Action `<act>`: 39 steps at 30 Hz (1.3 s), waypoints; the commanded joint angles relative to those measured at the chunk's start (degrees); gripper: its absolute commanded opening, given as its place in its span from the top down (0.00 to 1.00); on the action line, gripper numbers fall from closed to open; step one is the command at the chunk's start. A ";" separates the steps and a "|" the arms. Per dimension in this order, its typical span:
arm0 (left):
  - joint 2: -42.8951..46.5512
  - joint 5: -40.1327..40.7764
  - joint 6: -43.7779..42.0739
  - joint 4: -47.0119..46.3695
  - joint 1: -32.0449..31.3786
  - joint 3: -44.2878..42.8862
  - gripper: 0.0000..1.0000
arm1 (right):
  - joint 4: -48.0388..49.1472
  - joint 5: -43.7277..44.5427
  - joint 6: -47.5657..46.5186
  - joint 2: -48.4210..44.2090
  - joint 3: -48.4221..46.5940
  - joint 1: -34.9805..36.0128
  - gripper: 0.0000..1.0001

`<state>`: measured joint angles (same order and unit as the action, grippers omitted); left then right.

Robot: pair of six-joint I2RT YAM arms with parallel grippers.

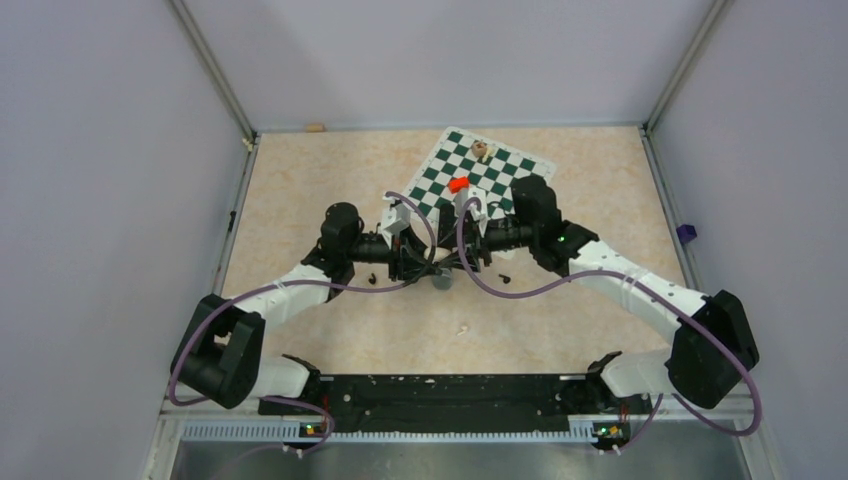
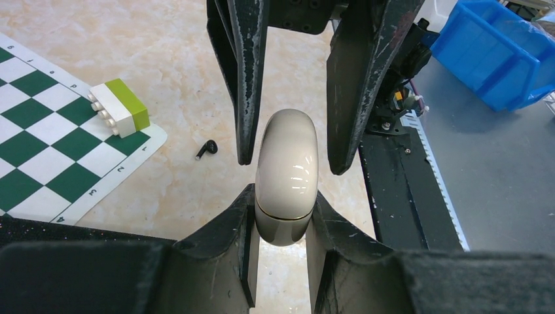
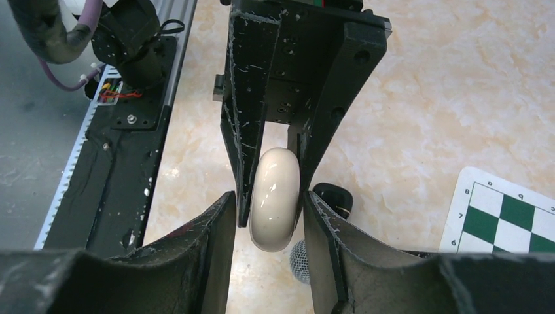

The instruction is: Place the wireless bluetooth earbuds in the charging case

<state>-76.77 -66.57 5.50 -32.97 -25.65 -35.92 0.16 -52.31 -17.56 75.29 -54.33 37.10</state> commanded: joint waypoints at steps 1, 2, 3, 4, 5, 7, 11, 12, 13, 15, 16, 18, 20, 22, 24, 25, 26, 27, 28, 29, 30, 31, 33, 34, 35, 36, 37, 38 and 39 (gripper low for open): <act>1.21 -0.05 0.21 -3.04 -0.18 -1.60 1.00 | -0.07 1.34 -2.07 0.55 -1.88 1.08 0.58; 1.19 -0.07 0.27 -3.16 -0.15 -1.50 1.00 | -0.08 1.54 -2.20 0.61 -1.88 1.05 0.59; 1.26 -0.07 0.22 -3.30 -0.19 -1.51 1.00 | -0.10 1.66 -2.17 0.63 -1.89 1.03 0.61; 1.28 -0.20 0.17 -3.32 -0.17 -1.36 1.00 | -0.08 1.64 -2.06 0.65 -1.92 1.04 0.66; 1.36 -0.12 0.13 -3.39 -0.19 -1.35 1.00 | -0.08 1.68 -2.00 0.67 -1.98 1.04 0.70; 1.34 -0.10 0.00 -3.41 -0.14 -1.24 1.00 | -0.08 1.77 -1.88 0.65 -2.09 1.09 0.81; 1.45 0.36 0.62 -3.77 -0.17 -1.18 0.87 | -0.08 1.88 -1.83 0.71 -2.13 1.08 0.92; 1.49 0.50 1.05 -4.45 -0.09 -1.01 0.80 | -0.08 1.87 -1.79 0.68 -2.12 1.05 0.93; 1.46 0.58 1.90 -5.15 0.01 -0.88 0.76 | -0.08 1.88 -1.73 0.63 -2.19 1.03 0.94; 1.50 0.50 3.84 -7.50 0.54 -0.34 0.71 | -0.08 1.89 -1.58 0.44 -2.27 1.08 0.95; 1.53 0.52 4.83 -8.62 0.78 -0.19 0.69 | -0.09 1.92 -1.60 0.35 -2.25 0.99 0.95; 1.76 0.51 6.57 -10.89 1.39 0.30 0.66 | -0.08 2.15 -1.70 0.02 -2.16 0.96 0.95; 2.04 0.32 7.61 -12.62 1.92 0.88 0.61 | -0.08 2.55 -2.00 -0.27 -2.04 0.96 0.96; 2.53 0.35 7.89 -13.86 2.10 1.61 0.52 | -1.47 2.74 -2.27 -0.31 -2.08 0.96 0.96; 2.77 0.12 8.49 -15.50 2.09 2.38 0.42 | -1.57 2.71 -2.22 -0.19 -2.01 0.95 0.96; 2.82 -0.14 8.63 -16.01 2.09 2.53 0.39 | -1.55 2.81 -2.28 -0.18 -2.06 1.02 0.96; 2.76 -0.35 8.61 -16.06 2.11 2.58 0.37 | -1.57 2.96 -2.24 -0.14 -2.09 0.96 0.96; 2.84 -0.60 8.53 -16.08 2.10 2.58 0.37 | -1.60 3.15 -2.28 -0.21 -2.17 0.89 0.96; 2.93 -0.60 8.36 -16.00 2.09 2.54 0.37 | -1.51 3.26 -2.29 -0.20 -2.26 0.86 0.96; 2.94 -0.77 8.20 -15.99 2.09 2.56 0.37 | -1.52 3.31 -2.11 -0.33 -2.25 0.89 0.96; 2.94 -0.89 8.01 -15.84 2.12 2.61 0.37 | -1.37 3.28 -1.85 -0.44 -2.23 0.83 0.96; 2.83 -1.07 7.73 -15.57 2.10 2.54 0.37 | -0.92 3.17 -1.23 -0.55 -2.28 0.86 0.96; 2.71 -1.22 6.74 -14.43 2.10 2.47 0.36 | 0.69 2.95 0.45 -0.92 -2.17 0.78 0.96; 2.67 -1.11 6.05 -13.77 2.11 2.46 0.35 | 1.79 2.87 1.38 -1.03 -1.93 0.76 0.96; 2.61 -1.00 5.46 -13.14 2.10 2.44 0.35 | 2.84 2.84 2.31 -1.21 -1.76 0.78 0.96; 2.64 -0.82 5.01 -12.57 2.09 2.25 0.35 | 3.80 2.85 3.25 -1.28 -1.57 0.78 0.96; 2.55 -0.49 4.41 -11.99 2.01 2.14 0.35 | 4.33 2.76 3.79 -1.37 -1.45 0.78 0.96; 2.53 -0.15 3.98 -10.99 2.03 1.76 0.35 | 4.62 2.64 4.14 -1.43 -1.38 0.70 0.96; 2.52 0.07 3.46 -9.89 2.01 1.45 0.36 | 4.71 2.36 4.30 -1.44 -1.40 0.67 0.96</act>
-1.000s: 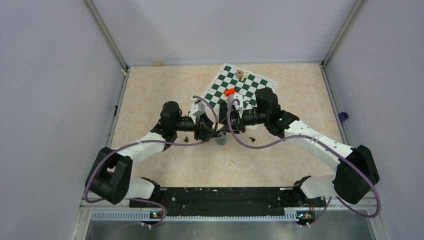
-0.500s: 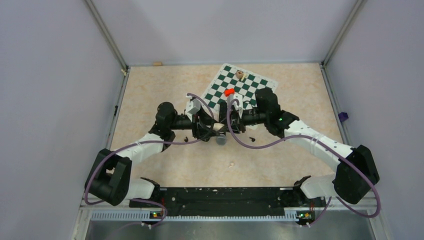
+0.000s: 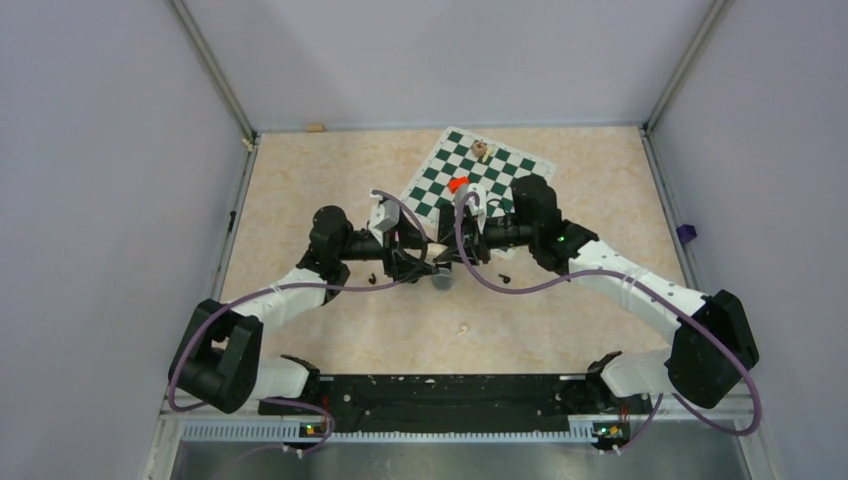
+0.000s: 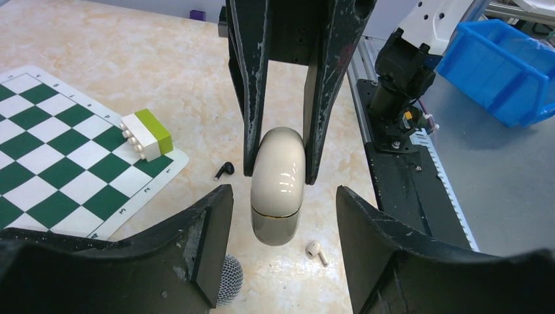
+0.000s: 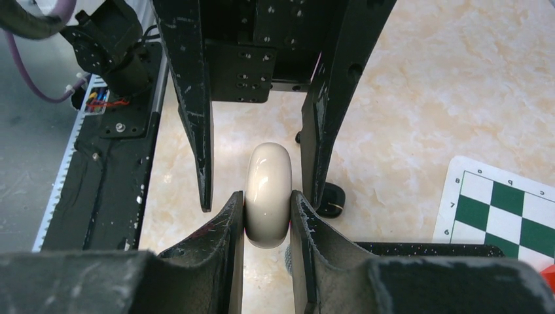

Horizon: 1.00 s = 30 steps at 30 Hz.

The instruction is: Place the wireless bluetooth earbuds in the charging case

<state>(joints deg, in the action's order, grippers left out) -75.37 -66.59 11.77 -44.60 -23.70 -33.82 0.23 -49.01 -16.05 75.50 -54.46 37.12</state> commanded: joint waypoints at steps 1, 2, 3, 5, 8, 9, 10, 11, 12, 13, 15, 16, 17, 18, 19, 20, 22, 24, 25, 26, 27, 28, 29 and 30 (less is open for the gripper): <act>1.06 0.39 -3.16 2.55 0.06 -0.98 0.37 | 4.75 -1.13 2.93 -1.65 -1.24 0.64 0.97; 1.11 0.67 -3.28 3.02 0.06 -1.18 0.39 | 4.84 -1.24 3.03 -1.63 -1.16 0.55 0.97; 1.01 0.89 -3.49 3.29 0.06 -1.26 0.41 | 4.91 -1.33 3.04 -1.67 -1.03 0.62 0.97; 1.04 1.06 -3.82 3.70 0.06 -1.37 0.44 | 5.04 -1.30 3.13 -1.66 -1.01 0.50 0.97; 1.02 1.10 -3.33 3.47 0.06 -1.45 0.45 | 4.98 -1.38 3.16 -1.53 -0.91 0.49 0.97; 1.03 1.04 -3.00 3.22 0.06 -1.47 0.45 | 4.88 -1.35 2.99 -1.46 -0.83 0.47 0.97; 1.02 1.02 -2.72 2.90 0.07 -1.43 0.45 | 4.83 -1.25 2.85 -1.34 -0.78 0.42 0.97; 1.08 0.96 -2.40 2.37 0.11 -1.36 0.45 | 4.79 -1.26 2.67 -1.18 -0.72 0.48 0.97; 1.15 0.87 -2.18 1.91 0.09 -1.20 0.45 | 4.70 -1.26 2.57 -1.03 -0.74 0.48 0.97; 1.18 0.89 -1.85 1.38 0.14 -0.96 0.45 | 4.62 -1.25 2.54 -0.84 -0.79 0.53 0.97; 1.09 0.82 -1.05 0.38 0.15 -0.79 0.45 | 4.60 -1.38 2.54 -0.65 -0.80 0.49 0.97; 1.07 0.84 -0.48 -0.26 0.15 -0.75 0.45 | 4.56 -1.44 2.52 -0.63 -0.80 0.50 0.97; 0.98 0.91 0.17 -1.04 0.23 -0.68 0.45 | 4.52 -1.50 2.52 -0.57 -0.78 0.49 0.97; 0.86 0.85 0.81 -1.70 0.31 -0.61 0.46 | 4.52 -1.51 2.52 -0.55 -0.70 0.53 0.97; 0.80 0.90 1.28 -2.20 0.35 -0.59 0.47 | 4.53 -1.52 2.52 -0.54 -0.73 0.52 0.97; 0.66 0.90 1.61 -2.53 0.40 -0.63 0.49 | 4.52 -1.52 2.52 -0.55 -0.69 0.50 0.97; 0.58 0.85 1.77 -2.82 0.48 -0.63 0.53 | 4.60 -1.60 2.53 -0.54 -0.69 0.49 0.97; 0.50 0.77 1.72 -2.78 0.50 -0.58 0.57 | 4.73 -1.61 2.61 -0.52 -0.72 0.52 0.97; 0.44 0.61 1.62 -2.77 0.50 -0.58 0.60 | 4.77 -1.61 2.68 -0.52 -0.73 0.49 0.97; 0.37 0.51 1.52 -2.72 0.51 -0.60 0.64 | 4.78 -1.61 2.69 -0.58 -0.66 0.48 0.97; 0.38 0.41 1.36 -2.65 0.50 -0.62 0.69 | 4.78 -1.61 2.74 -0.53 -0.67 0.48 0.97; 0.33 0.25 1.21 -2.45 0.50 -0.70 0.77 | 4.82 -1.61 2.80 -0.53 -0.72 0.54 0.97; 0.25 0.23 1.09 -2.10 0.50 -0.91 0.85 | 4.84 -1.61 2.78 -0.47 -0.67 0.49 0.97; 0.22 0.16 0.94 -1.72 0.51 -1.05 0.92 | 4.79 -1.57 2.86 -0.53 -0.73 0.45 0.96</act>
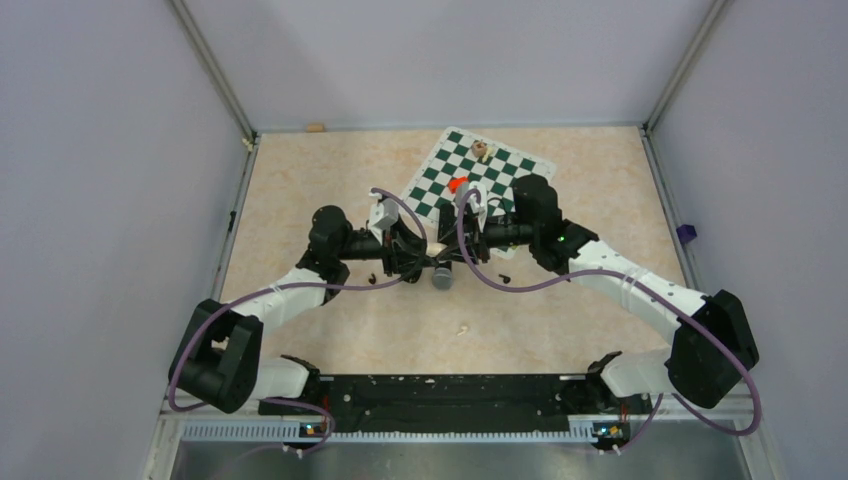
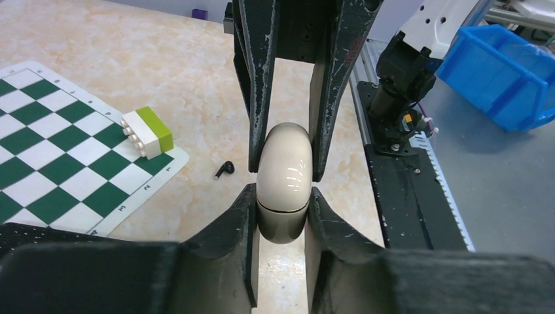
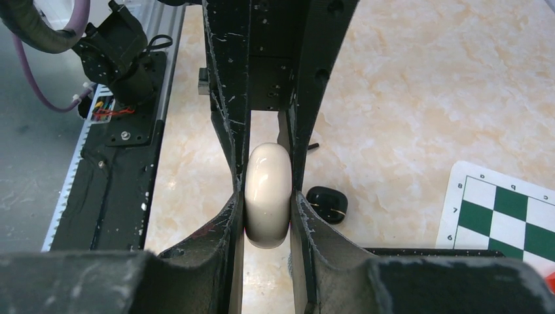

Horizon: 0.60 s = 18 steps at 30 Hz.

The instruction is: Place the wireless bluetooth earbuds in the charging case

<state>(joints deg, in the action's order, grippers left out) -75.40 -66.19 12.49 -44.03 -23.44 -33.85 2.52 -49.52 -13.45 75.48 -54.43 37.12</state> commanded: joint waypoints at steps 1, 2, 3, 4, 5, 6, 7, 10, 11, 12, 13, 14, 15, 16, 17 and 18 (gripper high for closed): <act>0.11 -0.31 0.02 -1.84 0.24 -1.26 0.96 | 2.49 -1.10 0.31 -0.59 -0.81 0.49 0.96; 0.12 -0.49 -0.27 -1.32 0.24 -1.45 1.00 | 2.49 -1.02 0.46 -0.72 -0.91 0.45 0.94; 0.19 -0.59 -0.60 -0.86 0.24 -1.49 1.00 | 2.49 -0.97 0.70 -0.80 -1.05 0.44 0.92; 0.29 -0.71 -0.96 -0.55 0.24 -1.51 1.00 | 2.49 -1.06 1.02 -1.04 -1.19 0.37 0.90; 0.44 -0.81 -1.60 -0.24 0.24 -1.45 1.00 | 2.56 -1.48 1.47 -1.26 -1.35 0.27 0.89; 0.69 -1.00 -2.17 0.12 0.29 -1.42 1.00 | 2.80 -1.91 2.09 -1.52 -1.37 0.09 0.87; 0.88 -1.39 -2.80 0.64 0.23 -1.53 1.00 | 2.99 -2.54 2.71 -1.68 -1.53 -0.13 0.85; 1.47 -2.66 -5.56 3.20 0.15 -1.86 1.00 | 3.10 -4.12 3.87 -2.29 -1.96 -0.83 0.67; 1.69 -3.00 -6.88 4.54 0.15 -2.01 1.00 | 3.12 -4.33 4.07 -2.56 -2.05 -1.09 0.62; 1.89 -3.09 -7.93 6.41 0.15 -2.24 1.00 | 3.13 -4.42 4.25 -2.82 -2.08 -1.21 0.57; 2.04 -3.13 -8.99 7.70 0.15 -2.50 1.00 | 3.10 -4.44 4.37 -3.06 -2.03 -1.40 0.54; 2.10 -3.14 -9.64 8.49 0.21 -2.66 1.00 | 3.27 -4.40 4.51 -3.24 -2.02 -1.50 0.51; 2.14 -3.26 -9.97 8.90 0.17 -2.79 1.00 | 3.46 -4.24 4.73 -3.37 -1.89 -1.59 0.49; 2.10 -3.51 -10.14 8.95 0.15 -2.83 1.00 | 3.65 -3.83 4.76 -3.41 -1.77 -1.61 0.47; 1.95 -3.58 -10.09 8.96 0.15 -2.89 1.00 | 3.77 -2.94 4.76 -3.27 -1.59 -1.62 0.46; 1.96 -3.60 -10.03 8.96 0.08 -2.94 1.00 | 3.73 -1.96 4.64 -3.08 -1.56 -1.62 0.46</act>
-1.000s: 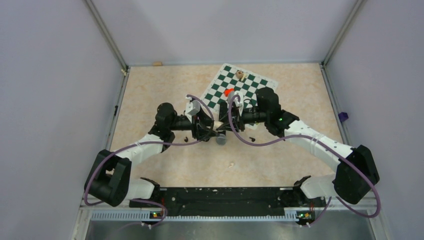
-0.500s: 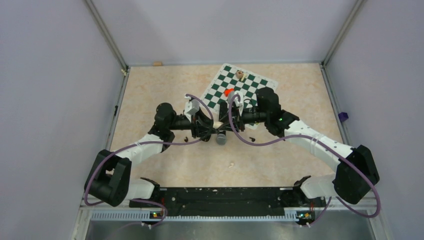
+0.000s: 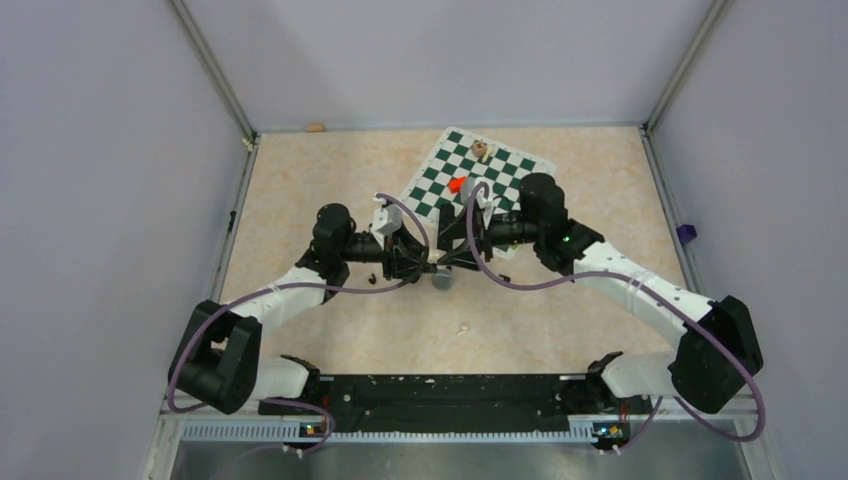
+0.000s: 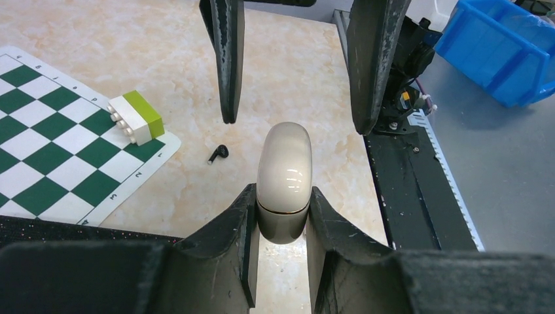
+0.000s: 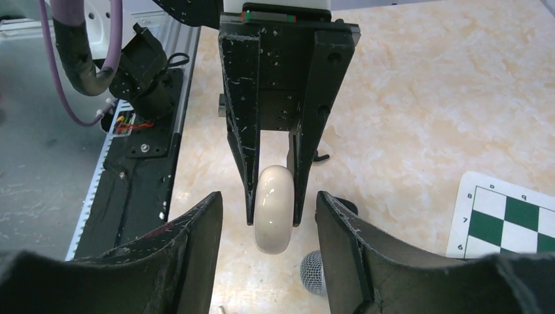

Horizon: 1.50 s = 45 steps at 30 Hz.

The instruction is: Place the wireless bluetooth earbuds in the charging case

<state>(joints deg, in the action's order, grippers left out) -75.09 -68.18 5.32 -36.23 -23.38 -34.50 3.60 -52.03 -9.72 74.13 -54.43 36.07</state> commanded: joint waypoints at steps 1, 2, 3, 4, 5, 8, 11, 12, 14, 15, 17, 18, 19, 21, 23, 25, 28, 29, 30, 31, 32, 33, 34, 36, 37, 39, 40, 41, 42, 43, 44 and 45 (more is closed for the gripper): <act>1.62 -1.49 -2.72 1.16 0.00 -2.34 1.00 | 2.35 1.63 0.34 -1.56 -1.56 -0.58 0.46; 1.62 -1.37 -2.55 1.20 0.00 -2.44 1.00 | 1.84 1.91 -0.37 -1.52 -1.55 -0.57 0.45; 1.66 -1.24 -2.44 1.31 0.01 -2.50 1.00 | 1.41 1.82 -1.05 -1.39 -1.60 -0.55 0.43; 1.66 -1.15 -2.45 1.40 0.00 -2.65 1.00 | 1.01 1.37 -1.46 -1.29 -1.62 -0.52 0.42; 1.63 -1.10 -2.36 1.42 0.00 -2.66 1.00 | 0.65 0.73 -1.79 -1.15 -1.48 -0.48 0.40; 1.55 -0.91 -2.22 1.51 0.00 -2.72 1.00 | -0.24 0.70 -3.19 -0.71 -1.32 -0.10 0.36; 1.47 -0.69 -1.84 1.60 0.01 -2.85 1.00 | -1.55 3.57 -5.45 -0.01 -1.22 0.62 0.34; 1.45 -0.69 -1.83 1.66 0.00 -2.87 1.00 | -1.74 4.49 -5.80 0.21 -1.32 0.72 0.34; 1.58 -0.76 -1.82 1.69 0.06 -2.89 1.00 | -1.98 6.08 -6.37 0.78 -1.50 0.82 0.34; 1.54 -0.76 -1.96 1.69 0.01 -2.81 1.00 | -2.13 6.65 -6.59 0.88 -1.51 0.77 0.33; 1.53 -0.77 -2.01 1.69 0.04 -2.83 1.00 | -2.29 7.57 -7.10 1.10 -1.60 0.89 0.33; 1.49 -0.81 -2.04 1.64 0.00 -2.75 1.00 | -2.25 8.09 -7.23 1.12 -1.58 0.85 0.33; 1.41 -0.81 -2.03 1.60 0.04 -2.75 1.00 | -2.20 8.68 -7.28 1.05 -1.53 0.85 0.31; 1.48 -0.87 -2.02 1.61 0.00 -2.76 1.00 | -2.19 9.27 -7.46 1.04 -1.61 0.84 0.30; 1.53 -1.03 -2.03 1.60 0.04 -2.63 1.00 | -1.84 10.32 -7.42 0.94 -1.58 0.84 0.29; 1.66 -1.12 -2.19 1.47 0.01 -2.52 1.00 | -1.18 12.40 -7.36 0.51 -1.47 0.83 0.29; 1.71 -1.52 -2.36 1.44 0.02 -2.34 1.00 | 0.87 16.85 -7.21 -0.61 -0.98 0.84 0.29; 1.77 -1.67 -2.41 1.48 0.00 -2.38 1.00 | 1.41 18.10 -7.23 -1.13 -0.78 0.82 0.29; 1.79 -1.76 -2.50 1.43 0.00 -2.30 1.00 | 1.63 19.14 -7.22 -1.59 -0.74 0.76 0.29; 1.82 -1.85 -2.51 1.50 0.00 -2.24 1.00 | 1.67 19.77 -7.22 -2.03 -0.90 0.63 0.29; 1.72 -1.80 -2.58 1.50 0.00 -2.26 1.00 | 1.60 20.00 -7.20 -2.58 -1.04 0.46 0.28; 1.73 -1.85 -2.59 1.51 0.01 -2.24 1.00 | 1.55 20.03 -7.10 -2.89 -1.17 0.22 0.28; 1.69 -1.85 -2.63 1.51 0.00 -2.23 1.00 | 1.53 19.97 -6.84 -3.35 -1.32 -0.05 0.28; 1.46 -1.90 -2.61 1.51 0.02 -2.25 1.00 | 1.59 19.57 -6.26 -4.21 -1.48 -0.50 0.28; 1.43 -1.93 -2.65 1.51 0.00 -2.36 1.00 | 1.58 19.40 -6.02 -4.52 -1.54 -0.75 0.28; 1.31 -1.91 -2.62 1.51 -0.05 -2.33 1.00 | 1.39 18.00 -5.34 -5.04 -1.76 -1.19 0.28; 1.32 -1.89 -2.60 1.51 -0.10 -2.36 1.00 | 1.04 16.64 -5.13 -5.20 -1.93 -1.38 0.28; 1.25 -1.88 -2.65 1.51 -0.11 -2.41 1.00 | 0.49 15.23 -4.99 -5.39 -2.24 -1.46 0.28; 1.22 -1.81 -2.67 1.58 -0.10 -2.42 1.00 | -0.07 13.81 -5.01 -5.54 -2.51 -1.57 0.28; 1.19 -1.79 -2.61 1.60 -0.11 -2.48 1.00 | -0.90 12.56 -5.09 -5.67 -2.68 -1.62 0.28; 1.23 -1.81 -2.61 1.66 -0.13 -2.45 1.00 | -1.37 11.35 -5.25 -5.85 -2.80 -1.58 0.28; 1.20 -1.83 -2.62 1.68 -0.15 -2.51 1.00 | -1.61 10.73 -5.38 -5.92 -2.85 -1.56 0.28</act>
<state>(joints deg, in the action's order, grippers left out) -75.09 -68.53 3.20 -32.86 -23.29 -35.35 2.39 -36.47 -15.25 70.26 -54.43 35.00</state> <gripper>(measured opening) 0.316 0.720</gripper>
